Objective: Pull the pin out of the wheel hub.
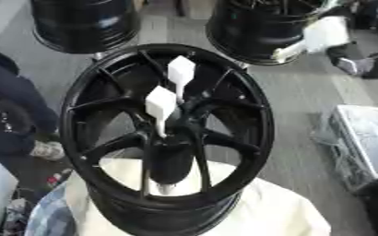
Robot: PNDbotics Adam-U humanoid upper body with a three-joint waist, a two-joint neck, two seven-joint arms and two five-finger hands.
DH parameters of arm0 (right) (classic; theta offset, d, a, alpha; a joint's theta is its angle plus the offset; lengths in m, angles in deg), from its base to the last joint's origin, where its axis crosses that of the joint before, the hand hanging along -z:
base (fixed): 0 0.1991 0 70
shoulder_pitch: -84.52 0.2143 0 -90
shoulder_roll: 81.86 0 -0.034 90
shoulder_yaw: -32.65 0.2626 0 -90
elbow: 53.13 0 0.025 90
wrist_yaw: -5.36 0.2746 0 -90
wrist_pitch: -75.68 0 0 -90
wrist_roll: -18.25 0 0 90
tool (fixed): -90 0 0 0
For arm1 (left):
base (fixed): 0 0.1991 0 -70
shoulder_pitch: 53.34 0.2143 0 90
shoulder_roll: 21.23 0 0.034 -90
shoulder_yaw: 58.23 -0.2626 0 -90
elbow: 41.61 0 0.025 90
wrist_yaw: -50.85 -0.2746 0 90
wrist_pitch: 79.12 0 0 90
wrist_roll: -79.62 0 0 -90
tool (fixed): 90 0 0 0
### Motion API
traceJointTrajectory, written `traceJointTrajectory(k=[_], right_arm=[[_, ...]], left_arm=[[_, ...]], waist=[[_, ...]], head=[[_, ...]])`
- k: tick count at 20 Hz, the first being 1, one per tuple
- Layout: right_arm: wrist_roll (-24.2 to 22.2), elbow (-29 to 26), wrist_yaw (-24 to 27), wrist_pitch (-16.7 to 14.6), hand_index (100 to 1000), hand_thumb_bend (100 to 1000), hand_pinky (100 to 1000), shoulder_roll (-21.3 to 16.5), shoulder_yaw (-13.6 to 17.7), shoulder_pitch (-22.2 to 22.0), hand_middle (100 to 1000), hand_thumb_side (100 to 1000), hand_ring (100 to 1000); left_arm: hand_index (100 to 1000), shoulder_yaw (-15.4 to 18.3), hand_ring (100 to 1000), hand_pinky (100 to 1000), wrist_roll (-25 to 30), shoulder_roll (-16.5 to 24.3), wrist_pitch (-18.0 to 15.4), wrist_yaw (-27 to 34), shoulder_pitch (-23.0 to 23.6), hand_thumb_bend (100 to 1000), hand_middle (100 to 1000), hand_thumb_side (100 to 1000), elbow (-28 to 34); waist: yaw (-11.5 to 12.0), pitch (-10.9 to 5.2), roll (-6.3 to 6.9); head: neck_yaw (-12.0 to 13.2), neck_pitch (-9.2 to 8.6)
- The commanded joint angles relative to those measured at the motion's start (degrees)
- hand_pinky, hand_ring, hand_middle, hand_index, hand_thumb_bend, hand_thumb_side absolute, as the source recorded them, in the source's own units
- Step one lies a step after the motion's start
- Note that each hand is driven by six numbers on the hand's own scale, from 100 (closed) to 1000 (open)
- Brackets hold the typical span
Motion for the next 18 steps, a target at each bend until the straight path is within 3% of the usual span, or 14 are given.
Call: traceJointTrajectory(k=[1,3,4,5,6,7,11,14,18], right_arm=[[8.17,3.02,-2.95,2.11,398,100,590,2.53,7.69,-4.40,390,170,498],[12.83,6.36,-4.81,3.45,483,100,606,5.46,10.64,-8.05,462,264,526],[15.22,8.11,-5.73,4.03,483,100,606,6.81,11.79,-9.50,462,264,526],[17.59,10.02,-6.60,4.75,623,100,638,8.23,12.81,-10.92,568,391,585],[19.76,11.54,-7.53,5.18,623,100,638,9.28,13.42,-11.85,568,391,585],[21.70,13.28,-8.22,5.87,807,100,691,10.70,13.96,-12.94,728,564,680],[29.80,16.85,-9.43,8.14,848,100,738,15.50,15.03,-14.96,800,648,743],[34.61,15.80,-8.78,8.42,847,100,735,18.80,14.87,-15.32,806,642,744],[37.61,12.24,-9.21,9.19,837,100,722,21.68,14.34,-15.25,783,630,724]], left_arm=[[703,0.64,677,726,-0.55,0.74,-0.04,-0.11,-0.21,100,614,902,1.00],[703,0.67,678,726,-0.63,0.68,0.05,-0.08,-0.25,100,614,902,0.98],[703,0.65,678,726,-0.62,0.62,0.14,-0.06,-0.28,100,614,902,0.98],[702,0.64,678,726,-0.60,0.56,0.22,-0.06,-0.28,100,614,904,0.99],[702,0.62,678,726,-0.56,0.51,0.28,-0.09,-0.26,100,614,904,1.02],[703,0.69,679,726,-0.59,0.46,0.31,-0.13,-0.19,100,614,904,1.04],[702,0.84,680,726,-0.79,0.42,0.18,-0.20,-0.05,100,614,904,1.08],[702,0.74,681,726,-0.69,0.25,0.19,-0.15,-0.09,100,615,904,1.02],[702,0.74,682,726,-0.69,0.14,0.17,-0.02,-0.18,100,615,903,1.07]], waist=[[-0.54,-0.45,0.23],[-1.02,-0.52,0.22],[-1.13,-0.55,0.20],[-1.23,-0.56,0.22],[-1.24,-0.57,0.22],[-1.29,-0.54,0.30],[-1.43,-0.46,0.52],[-1.61,-0.50,0.66],[-1.67,-0.43,0.84]], head=[[0.09,-0.13],[-0.08,-0.13],[-0.17,-0.13],[-0.22,-0.13],[-0.29,-0.13],[-0.29,-0.13],[-0.41,-0.13],[-0.55,-0.13],[-0.51,-0.13]])
